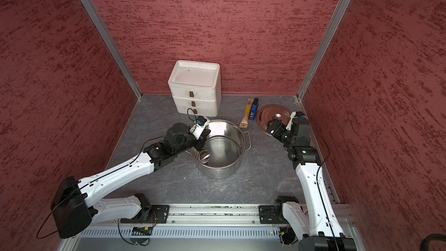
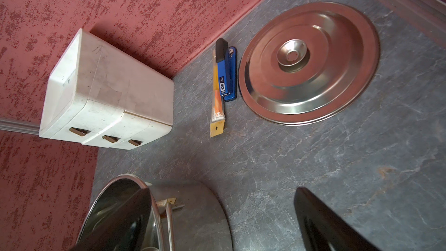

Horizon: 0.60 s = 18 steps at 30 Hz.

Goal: Stir the soup with a spoon
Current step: Stir the soup in the pan with a stick.

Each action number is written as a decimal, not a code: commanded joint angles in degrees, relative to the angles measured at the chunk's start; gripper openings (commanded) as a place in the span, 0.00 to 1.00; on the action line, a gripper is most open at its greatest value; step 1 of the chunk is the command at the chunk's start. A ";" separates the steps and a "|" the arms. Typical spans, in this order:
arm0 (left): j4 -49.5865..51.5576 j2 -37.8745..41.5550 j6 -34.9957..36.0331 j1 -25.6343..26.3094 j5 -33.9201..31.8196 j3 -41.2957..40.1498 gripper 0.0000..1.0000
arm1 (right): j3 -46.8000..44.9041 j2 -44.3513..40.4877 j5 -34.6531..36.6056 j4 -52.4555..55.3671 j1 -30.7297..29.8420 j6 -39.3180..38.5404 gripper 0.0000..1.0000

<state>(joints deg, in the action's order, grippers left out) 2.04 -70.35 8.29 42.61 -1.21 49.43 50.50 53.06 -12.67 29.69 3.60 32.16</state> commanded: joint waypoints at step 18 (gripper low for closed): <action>-8.96 -27.17 6.38 0.53 16.04 25.65 0.00 | 2.21 -2.38 1.56 1.39 0.34 -0.35 0.97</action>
<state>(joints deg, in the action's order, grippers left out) -4.60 -95.90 13.85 40.99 10.96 72.12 50.78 51.59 -12.36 30.30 3.60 32.14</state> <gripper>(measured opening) 0.063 0.972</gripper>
